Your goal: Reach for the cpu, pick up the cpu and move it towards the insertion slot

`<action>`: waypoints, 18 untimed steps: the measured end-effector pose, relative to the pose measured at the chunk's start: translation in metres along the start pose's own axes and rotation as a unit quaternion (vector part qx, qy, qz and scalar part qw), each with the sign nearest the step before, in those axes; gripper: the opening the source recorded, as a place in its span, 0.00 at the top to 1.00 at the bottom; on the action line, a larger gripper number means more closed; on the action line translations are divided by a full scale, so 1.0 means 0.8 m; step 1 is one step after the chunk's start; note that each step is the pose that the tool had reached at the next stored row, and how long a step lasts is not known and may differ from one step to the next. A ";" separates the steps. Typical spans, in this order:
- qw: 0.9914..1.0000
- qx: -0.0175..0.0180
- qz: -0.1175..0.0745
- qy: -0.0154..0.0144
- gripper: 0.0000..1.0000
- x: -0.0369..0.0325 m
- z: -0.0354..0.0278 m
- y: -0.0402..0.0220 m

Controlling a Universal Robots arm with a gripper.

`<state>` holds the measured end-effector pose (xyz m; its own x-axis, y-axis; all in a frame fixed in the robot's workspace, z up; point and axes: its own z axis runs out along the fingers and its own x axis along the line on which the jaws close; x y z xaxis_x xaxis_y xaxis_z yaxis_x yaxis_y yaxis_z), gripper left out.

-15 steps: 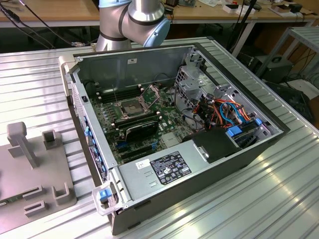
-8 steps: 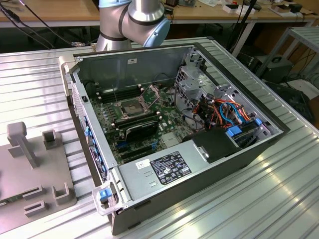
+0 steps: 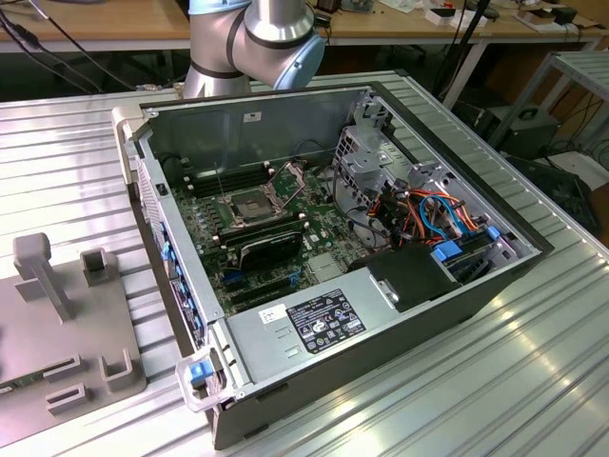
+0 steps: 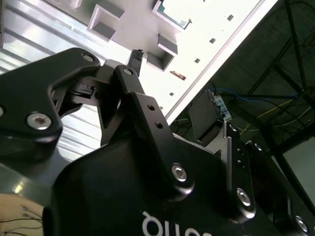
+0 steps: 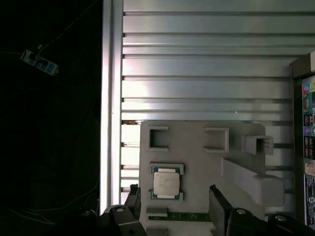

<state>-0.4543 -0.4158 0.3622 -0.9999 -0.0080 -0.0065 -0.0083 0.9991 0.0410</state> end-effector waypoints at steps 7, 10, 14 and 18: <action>1.000 0.000 0.000 0.000 0.34 0.0003 0.0162 -0.0146; 1.000 0.000 0.000 0.000 0.34 0.0003 0.0217 -0.0184; 1.000 0.000 0.000 0.000 0.34 0.0004 0.0275 -0.0220; 1.000 0.000 0.000 0.000 0.34 0.0004 0.0327 -0.0257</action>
<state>-0.4543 -0.4353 0.3352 -0.9999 -0.0080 -0.0065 -0.0082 0.9991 0.0413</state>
